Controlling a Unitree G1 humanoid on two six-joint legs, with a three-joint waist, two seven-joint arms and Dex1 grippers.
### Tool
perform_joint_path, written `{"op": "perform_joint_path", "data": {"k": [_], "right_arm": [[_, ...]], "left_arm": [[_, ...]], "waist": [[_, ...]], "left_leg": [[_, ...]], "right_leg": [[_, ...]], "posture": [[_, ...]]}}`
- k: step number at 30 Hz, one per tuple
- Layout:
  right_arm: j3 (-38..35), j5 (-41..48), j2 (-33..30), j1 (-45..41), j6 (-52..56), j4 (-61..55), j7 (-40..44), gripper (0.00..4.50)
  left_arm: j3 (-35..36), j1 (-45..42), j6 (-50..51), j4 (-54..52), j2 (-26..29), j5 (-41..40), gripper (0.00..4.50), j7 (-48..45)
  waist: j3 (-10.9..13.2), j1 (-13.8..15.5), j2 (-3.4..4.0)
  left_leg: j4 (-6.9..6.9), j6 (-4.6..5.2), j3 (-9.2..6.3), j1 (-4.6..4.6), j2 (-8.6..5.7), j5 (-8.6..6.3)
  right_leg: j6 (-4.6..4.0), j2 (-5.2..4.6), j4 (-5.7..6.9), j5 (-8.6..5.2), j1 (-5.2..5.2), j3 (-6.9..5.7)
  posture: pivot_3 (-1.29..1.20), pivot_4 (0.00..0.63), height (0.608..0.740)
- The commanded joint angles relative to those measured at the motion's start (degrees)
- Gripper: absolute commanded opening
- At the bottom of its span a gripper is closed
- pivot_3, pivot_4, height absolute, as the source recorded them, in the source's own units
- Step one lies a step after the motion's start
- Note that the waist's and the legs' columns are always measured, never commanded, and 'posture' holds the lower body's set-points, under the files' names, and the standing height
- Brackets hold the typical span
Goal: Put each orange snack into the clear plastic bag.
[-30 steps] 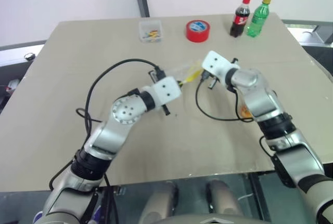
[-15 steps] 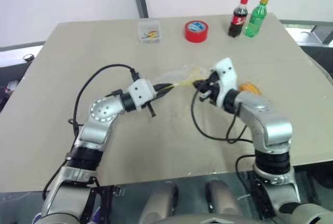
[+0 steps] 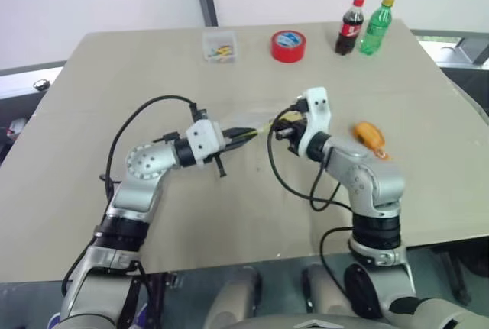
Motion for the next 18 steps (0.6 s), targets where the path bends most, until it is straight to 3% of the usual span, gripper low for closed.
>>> {"op": "perform_joint_path", "data": {"k": [1,4,8,11,12,13,14,16,18], "right_arm": [[10.5,-11.3,-8.6,0.6,-19.3,4.1,-1.9,0.02],[25.4,-25.8,-23.3,0.3,-41.3,8.8,1.4,0.02],[31.5,-34.0,-30.4,-2.6,-55.4,15.5,1.4,0.02],[33.7,-37.5,-31.2,-4.4,-61.2,20.1,1.1,0.84],[33.7,-38.2,-30.9,-4.7,-62.2,21.2,0.7,1.29],[33.7,-39.7,-30.8,-5.0,-62.6,21.6,-0.1,2.01],[33.6,-40.8,-30.6,-5.0,-62.7,21.8,-0.6,2.19],[32.8,-42.0,-30.7,-4.9,-62.5,21.5,-0.7,3.11],[31.5,-42.5,-31.3,-4.2,-61.7,19.6,0.0,3.6]], "left_arm": [[1.0,0.6,-0.1,-2.6,1.2,-1.2,0.0,-1.5],[1.4,0.0,-0.6,-1.9,2.0,-1.2,0.0,-3.0],[1.1,-0.9,-1.9,-0.7,2.7,-0.6,0.0,-4.3],[1.2,-1.2,-1.8,-0.3,2.5,-0.1,0.0,-4.1],[1.3,-1.3,-1.4,-0.3,2.3,0.1,0.0,-3.6],[1.5,-1.2,-0.7,-0.6,2.1,0.5,0.0,-2.6],[1.7,-1.1,-0.2,-0.8,2.0,0.8,0.0,-1.9],[1.7,-0.9,0.8,-1.3,1.8,1.3,0.0,-0.4],[1.6,-0.3,1.7,-1.9,1.6,2.0,0.0,0.9]], "waist": [[0.0,0.1,0.01],[0.0,0.2,0.04],[0.0,-0.5,0.04],[0.0,-1.1,0.03],[0.0,-1.0,0.03],[0.0,-1.0,0.03],[0.0,-0.9,0.03],[0.0,-0.8,0.03],[0.0,-0.4,0.03]], "left_leg": [[0.0,0.0,0.01,0.0,-0.02,0.0],[0.07,0.01,0.02,-0.02,-0.13,0.0],[0.02,-0.01,0.06,0.01,0.0,0.01],[-0.01,-0.03,0.07,0.02,0.07,0.02],[0.0,-0.03,0.07,0.02,0.08,0.02],[0.0,-0.03,0.07,0.02,0.07,0.02],[0.02,-0.02,0.07,0.02,0.06,0.02],[0.03,-0.02,0.07,0.01,0.04,0.01],[0.03,-0.02,0.06,0.01,0.04,0.01]], "right_leg": [[0.0,-0.01,0.0,0.0,0.0,0.01],[0.02,-0.05,-0.05,0.0,0.01,-0.05],[0.01,0.04,-0.02,0.0,0.0,-0.01],[0.01,0.12,0.02,0.0,0.0,0.01],[0.0,0.12,0.02,0.0,0.0,0.02],[0.0,0.11,0.01,0.0,0.01,0.03],[0.0,0.11,0.0,0.0,0.02,0.03],[0.0,0.08,-0.03,0.0,0.02,0.05],[0.0,0.09,-0.04,0.0,0.02,0.04]], "posture": [[0.0,0.15,0.74],[0.0,0.15,0.74],[0.0,0.15,0.74],[0.0,0.15,0.74],[0.0,0.15,0.74],[0.0,0.15,0.74],[0.0,0.15,0.74],[0.0,0.15,0.74],[0.0,0.15,0.74]]}}
